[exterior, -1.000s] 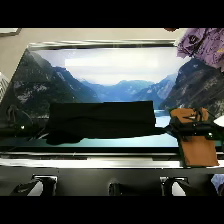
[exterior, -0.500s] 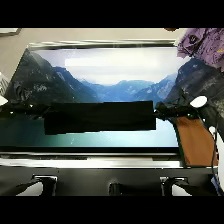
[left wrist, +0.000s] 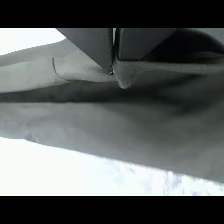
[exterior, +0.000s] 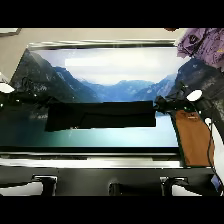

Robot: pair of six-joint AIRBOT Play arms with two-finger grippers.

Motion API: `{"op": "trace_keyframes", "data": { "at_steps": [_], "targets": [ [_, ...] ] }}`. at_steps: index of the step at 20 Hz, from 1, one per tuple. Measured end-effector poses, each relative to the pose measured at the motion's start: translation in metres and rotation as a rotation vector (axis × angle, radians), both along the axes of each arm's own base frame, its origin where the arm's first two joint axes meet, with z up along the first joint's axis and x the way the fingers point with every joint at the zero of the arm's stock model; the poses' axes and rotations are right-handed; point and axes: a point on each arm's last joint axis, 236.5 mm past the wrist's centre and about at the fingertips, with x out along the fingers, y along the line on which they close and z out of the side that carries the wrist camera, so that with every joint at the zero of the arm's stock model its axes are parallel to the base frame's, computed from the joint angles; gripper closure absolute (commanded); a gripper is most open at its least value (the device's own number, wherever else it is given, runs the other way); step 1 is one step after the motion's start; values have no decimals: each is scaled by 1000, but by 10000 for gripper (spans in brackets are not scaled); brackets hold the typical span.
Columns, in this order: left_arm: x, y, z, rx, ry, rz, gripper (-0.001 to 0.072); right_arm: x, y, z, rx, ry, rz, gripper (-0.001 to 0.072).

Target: Fold the clothes and pants, and hang the long-sleeved shirts on hangers.

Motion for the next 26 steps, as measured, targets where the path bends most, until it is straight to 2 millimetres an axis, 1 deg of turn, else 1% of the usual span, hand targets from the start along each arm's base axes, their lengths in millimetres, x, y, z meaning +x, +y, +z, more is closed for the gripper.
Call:
{"op": "trace_keyframes", "data": {
  "at_steps": [3, 8, 9, 10, 11, 12, 13, 14, 15, 16, 17, 20, 22, 23, 26],
  "targets": [
    [8, 0, -10, -4, 14, -1, 695, 6, -3, -5, -7, -7, -14, 679],
    [12, -5, -40, -20, 73, -7, 692, 12, -1, -27, 6, 11, -16, 677],
    [12, -6, -46, -24, 86, -9, 674, 14, -1, -32, 6, 11, -20, 673],
    [12, -7, -51, -28, 97, -10, 632, 16, -1, -36, 10, 12, -26, 625],
    [12, -8, -56, -30, 106, -10, 508, 18, -1, -39, 12, 14, -28, 511],
    [12, -9, -59, -33, 112, -8, 333, 19, -1, -42, 15, 16, -30, 333],
    [13, -9, -61, -35, 112, -4, 251, 19, -1, -44, 17, 19, -30, 192],
    [15, -8, -61, -35, 110, 0, 189, 20, -2, -43, 21, 21, -29, 146],
    [18, -7, -60, -35, 104, 1, 183, 20, -4, -39, 28, 28, -23, 142],
    [21, -6, -56, -36, 94, 1, 183, 21, -9, -33, 30, 34, -20, 93],
    [24, -4, -51, -35, 85, 0, 183, 22, -20, -26, 31, 44, -32, 70],
    [33, 4, -26, -13, 39, -4, 183, 25, -63, -4, 58, 61, -104, 67],
    [38, 8, -10, 4, 4, -3, 183, 21, -80, 3, 109, 66, -117, 64],
    [40, 9, -3, 12, -11, -7, 183, 19, -82, 5, 134, 71, -104, 23],
    [45, 10, 15, 26, -51, -8, 184, 10, -73, -5, 196, 103, -23, 21]
  ]
}}
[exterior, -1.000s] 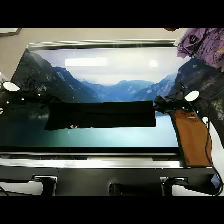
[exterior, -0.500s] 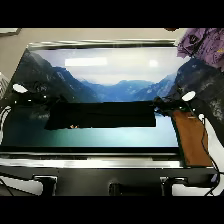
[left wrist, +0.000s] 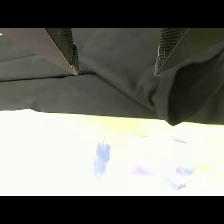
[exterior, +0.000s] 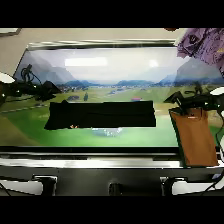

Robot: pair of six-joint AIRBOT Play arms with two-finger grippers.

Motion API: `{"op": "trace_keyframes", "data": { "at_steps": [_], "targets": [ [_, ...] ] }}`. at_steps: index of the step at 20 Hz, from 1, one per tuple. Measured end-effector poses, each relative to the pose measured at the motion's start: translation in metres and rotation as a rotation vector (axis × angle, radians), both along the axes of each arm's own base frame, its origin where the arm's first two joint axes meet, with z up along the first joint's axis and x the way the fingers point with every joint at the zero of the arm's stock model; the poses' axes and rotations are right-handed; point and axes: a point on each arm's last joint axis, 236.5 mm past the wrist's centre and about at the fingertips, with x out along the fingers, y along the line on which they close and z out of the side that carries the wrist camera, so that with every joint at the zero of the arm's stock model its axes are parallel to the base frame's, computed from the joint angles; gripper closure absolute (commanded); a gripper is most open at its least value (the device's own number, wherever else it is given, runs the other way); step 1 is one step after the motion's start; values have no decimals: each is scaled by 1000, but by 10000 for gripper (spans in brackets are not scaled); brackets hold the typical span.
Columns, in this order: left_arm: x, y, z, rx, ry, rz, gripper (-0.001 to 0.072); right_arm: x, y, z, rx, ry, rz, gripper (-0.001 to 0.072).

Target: Fold the clothes and pants, and hang the long-sleeved shirts on hangers.

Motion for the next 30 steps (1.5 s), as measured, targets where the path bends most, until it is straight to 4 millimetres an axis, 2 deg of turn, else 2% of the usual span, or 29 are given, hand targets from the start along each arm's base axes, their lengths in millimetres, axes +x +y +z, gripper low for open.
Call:
{"op": "trace_keyframes", "data": {
  "at_steps": [6, 10, 11, 12, 13, 14, 15, 16, 17, 18, 19, 22, 25, 27, 30],
  "targets": [
    [2, 1, 10, 9, -22, -1, 184, -7, 41, -32, 94, 40, 150, 24],
    [2, 1, 11, 10, -25, 0, 184, -5, 61, -50, 106, 48, 192, 31],
    [2, 1, 11, 10, -25, 0, 184, -3, 66, -52, 113, 47, 195, 62],
    [2, 1, 11, 11, -24, -1, 184, -3, 70, -55, 108, 45, 205, 139],
    [2, 1, 11, 11, -25, -1, 184, -3, 74, -58, 103, 46, 213, 244],
    [2, 1, 11, 11, -25, -1, 186, -3, 78, -61, 94, 48, 226, 400],
    [2, 0, 11, 10, -25, -2, 227, -5, 82, -64, 86, 51, 240, 545],
    [2, -1, 12, 8, -25, -3, 368, -7, 86, -66, 78, 54, 257, 661],
    [2, -3, 12, 6, -26, -7, 575, -6, 87, -66, 71, 51, 262, 677],
    [2, -8, 12, 2, -26, -15, 691, -5, 89, -64, 66, 42, 264, 678],
    [1, -15, 12, 1, -25, -30, 693, -3, 90, -59, 61, 32, 258, 678],
    [0, -50, 10, -3, -29, -90, 694, 6, 82, -33, 1, -1, 233, 678],
    [1, -102, 0, -19, -25, -134, 694, 11, 66, 9, -96, -36, 200, 678],
    [-1, -149, -12, -52, -9, -162, 694, 9, 54, 42, -164, -58, 181, 678],
    [-14, -235, -31, -148, 17, -209, 694, 0, 36, 94, -271, -95, 146, 678]
  ]
}}
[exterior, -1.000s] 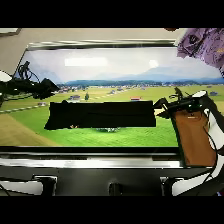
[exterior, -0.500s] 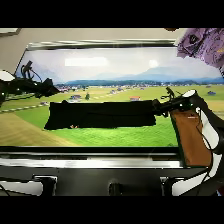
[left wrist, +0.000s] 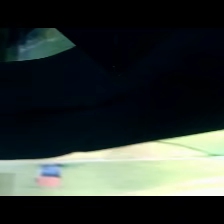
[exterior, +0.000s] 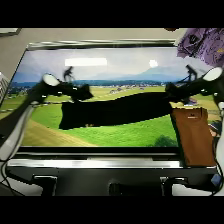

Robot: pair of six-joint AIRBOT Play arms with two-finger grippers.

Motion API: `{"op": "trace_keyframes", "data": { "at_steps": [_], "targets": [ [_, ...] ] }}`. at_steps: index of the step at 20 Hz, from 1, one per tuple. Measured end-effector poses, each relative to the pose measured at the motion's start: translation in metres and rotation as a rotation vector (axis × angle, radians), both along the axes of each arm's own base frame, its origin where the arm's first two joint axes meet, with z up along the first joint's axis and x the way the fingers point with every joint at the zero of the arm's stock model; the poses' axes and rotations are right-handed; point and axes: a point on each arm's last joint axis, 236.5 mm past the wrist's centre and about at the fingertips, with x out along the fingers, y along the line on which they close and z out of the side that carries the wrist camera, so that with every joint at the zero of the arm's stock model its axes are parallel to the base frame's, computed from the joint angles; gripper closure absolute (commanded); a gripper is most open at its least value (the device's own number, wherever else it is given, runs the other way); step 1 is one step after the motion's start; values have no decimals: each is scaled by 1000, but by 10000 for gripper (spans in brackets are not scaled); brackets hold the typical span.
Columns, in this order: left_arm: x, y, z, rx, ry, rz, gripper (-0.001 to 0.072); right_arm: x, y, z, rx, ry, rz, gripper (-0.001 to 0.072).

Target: Fold the clothes and pants, and hang the long-sleeved shirts on hangers.

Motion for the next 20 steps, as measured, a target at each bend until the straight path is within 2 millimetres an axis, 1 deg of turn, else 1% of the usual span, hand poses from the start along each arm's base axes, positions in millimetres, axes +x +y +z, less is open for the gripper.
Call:
{"op": "trace_keyframes", "data": {
  "at_steps": [2, 3, 6, 9, 11, 13, 16, 18, 20],
  "targets": [
    [-14, -59, -10, -76, 26, -19, 694, -11, -12, 29, -63, -25, -26, 678],
    [-22, -86, -14, -113, 45, -21, 694, -17, -17, 40, -93, -31, -35, 678],
    [-47, -160, -24, -210, 87, -34, 694, -34, -29, 67, -155, -39, -64, 678],
    [-67, -223, -28, -300, 120, -25, 694, -44, -34, 83, -180, -39, -78, 678],
    [-78, -258, -32, -353, 145, -16, 694, -48, -34, 89, -186, -36, -82, 678],
    [-85, -287, -33, -406, 168, -2, 694, -50, -34, 92, -184, -34, -85, 678],
    [-93, -317, -35, -464, 194, 7, 695, -51, -34, 97, -184, -39, -86, 678],
    [-93, -326, -34, -486, 202, 10, 695, -49, -35, 103, -191, -57, -89, 678],
    [-93, -324, -31, -502, 227, -14, 697, -45, -40, 108, -211, -81, -100, 678]
  ]
}}
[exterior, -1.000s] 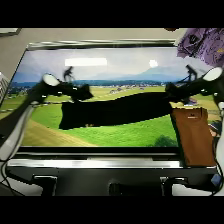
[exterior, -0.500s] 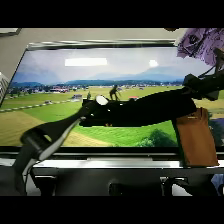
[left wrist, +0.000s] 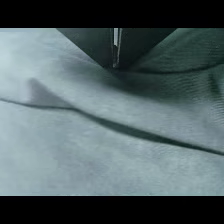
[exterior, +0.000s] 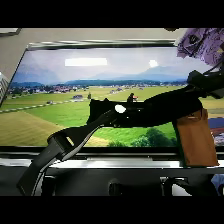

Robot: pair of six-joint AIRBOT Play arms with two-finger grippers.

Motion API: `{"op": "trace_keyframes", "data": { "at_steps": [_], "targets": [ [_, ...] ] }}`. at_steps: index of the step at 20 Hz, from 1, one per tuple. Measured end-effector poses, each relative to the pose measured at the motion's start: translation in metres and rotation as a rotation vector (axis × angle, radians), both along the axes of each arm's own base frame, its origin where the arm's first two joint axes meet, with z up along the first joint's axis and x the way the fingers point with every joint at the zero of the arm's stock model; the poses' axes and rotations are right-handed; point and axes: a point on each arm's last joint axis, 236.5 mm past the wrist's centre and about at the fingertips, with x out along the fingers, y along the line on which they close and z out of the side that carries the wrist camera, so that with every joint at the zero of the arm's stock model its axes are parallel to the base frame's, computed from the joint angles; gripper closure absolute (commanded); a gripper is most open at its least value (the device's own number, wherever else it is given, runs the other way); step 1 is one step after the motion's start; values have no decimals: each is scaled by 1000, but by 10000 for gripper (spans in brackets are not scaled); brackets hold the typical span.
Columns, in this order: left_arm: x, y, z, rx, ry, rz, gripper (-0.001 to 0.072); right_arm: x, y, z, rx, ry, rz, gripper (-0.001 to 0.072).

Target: Fold the clothes and pants, and hang the long-sleeved shirts on hangers.

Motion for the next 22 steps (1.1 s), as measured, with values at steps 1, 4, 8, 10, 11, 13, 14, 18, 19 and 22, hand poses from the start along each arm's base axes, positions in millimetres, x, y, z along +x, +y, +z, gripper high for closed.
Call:
{"op": "trace_keyframes", "data": {
  "at_steps": [1, 4, 8, 10, 11, 13, 14, 18, 19, 22],
  "targets": [
    [0, 4, 3, -5, 4, -28, 697, 1, -2, 2, -9, -8, -2, 679],
    [-6, 37, 15, 56, -51, -188, 697, 6, -7, 5, -27, -33, -10, 679],
    [16, 138, 43, 330, -214, -336, 695, 12, 9, 9, 9, -53, -15, 679],
    [44, 207, 70, 492, -297, -314, 694, 16, 32, 10, 37, -58, -3, 679],
    [59, 244, 86, 570, -338, -281, 694, 18, 46, 10, 50, -59, 5, 679],
    [80, 313, 121, 697, -392, -196, 694, 23, 81, 6, 74, -56, 24, 679],
    [88, 345, 137, 749, -410, -144, 694, 25, 98, 2, 84, -51, 33, 679],
    [102, 448, 194, 871, -449, 51, 694, 33, 180, -22, 139, -21, 78, 679],
    [102, 467, 204, 893, -452, 90, 694, 34, 201, -31, 149, -11, 91, 679],
    [99, 505, 219, 926, -440, 157, 693, 35, 256, -60, 179, 20, 120, 679]
  ]
}}
